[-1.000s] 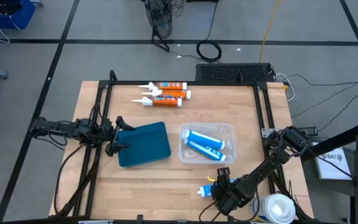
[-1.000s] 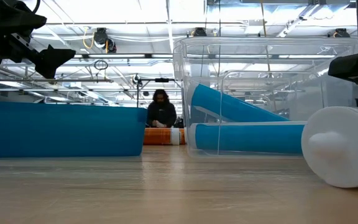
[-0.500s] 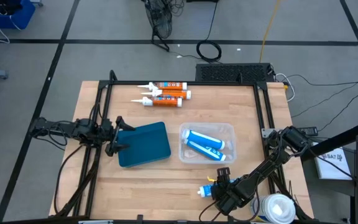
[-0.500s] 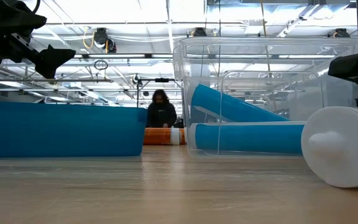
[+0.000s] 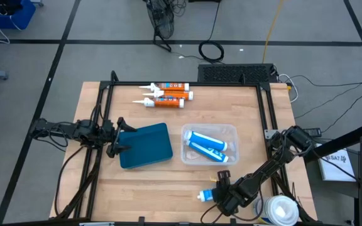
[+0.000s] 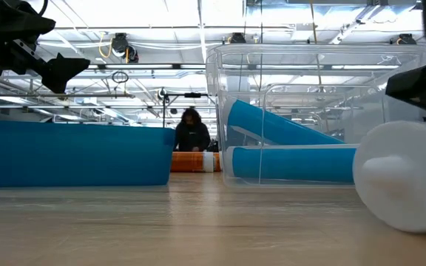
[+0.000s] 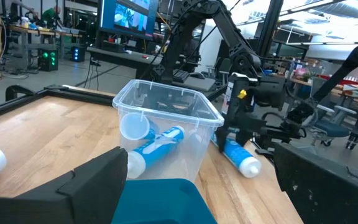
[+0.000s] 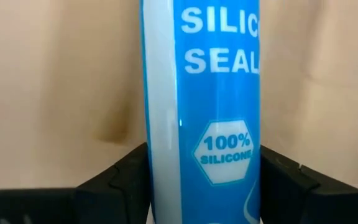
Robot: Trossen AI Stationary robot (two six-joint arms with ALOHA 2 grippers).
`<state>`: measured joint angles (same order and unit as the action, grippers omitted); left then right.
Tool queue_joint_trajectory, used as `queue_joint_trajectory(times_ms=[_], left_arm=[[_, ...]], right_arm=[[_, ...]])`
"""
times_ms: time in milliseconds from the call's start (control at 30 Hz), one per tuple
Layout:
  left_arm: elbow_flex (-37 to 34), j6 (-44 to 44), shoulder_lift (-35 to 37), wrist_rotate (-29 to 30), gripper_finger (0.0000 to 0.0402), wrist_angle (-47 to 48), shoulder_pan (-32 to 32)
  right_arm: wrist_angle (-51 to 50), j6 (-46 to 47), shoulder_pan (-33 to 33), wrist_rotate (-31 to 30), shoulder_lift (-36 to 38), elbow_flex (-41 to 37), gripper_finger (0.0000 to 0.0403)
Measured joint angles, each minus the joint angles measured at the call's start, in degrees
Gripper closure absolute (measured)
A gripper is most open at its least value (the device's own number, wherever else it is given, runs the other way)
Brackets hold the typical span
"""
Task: Pick & place silicon tubes, Sealant and Lysol wipes
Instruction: Put the blue sealant bottle into the transparent bin
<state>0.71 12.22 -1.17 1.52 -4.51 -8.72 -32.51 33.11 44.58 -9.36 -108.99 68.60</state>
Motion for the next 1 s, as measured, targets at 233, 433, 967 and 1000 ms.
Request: queue_joint_trajectory(times_ms=[233, 433, 967, 1000], left_arm=[[0.00, 0.01, 0.00, 0.01, 0.0007, -0.01, -0.01], [0.00, 0.00, 0.00, 0.02, 0.0007, -0.02, 0.01], [0.00, 0.01, 0.00, 0.02, 0.0007, 0.00, 0.00], [0.00, 0.01, 0.00, 0.04, 0.0007, 0.00, 0.01]], right_arm=[[13.97, -10.70, 0.35, 3.01, 5.21, -0.41, 0.0195], [25.82, -19.96, -0.58, 2.42, 8.93, -0.29, 0.0195], [34.94, -37.15, -6.43, -11.27, 32.78, -0.02, 0.0195], [34.44, -37.84, -7.20, -14.04, 33.82, -0.02, 0.0195]])
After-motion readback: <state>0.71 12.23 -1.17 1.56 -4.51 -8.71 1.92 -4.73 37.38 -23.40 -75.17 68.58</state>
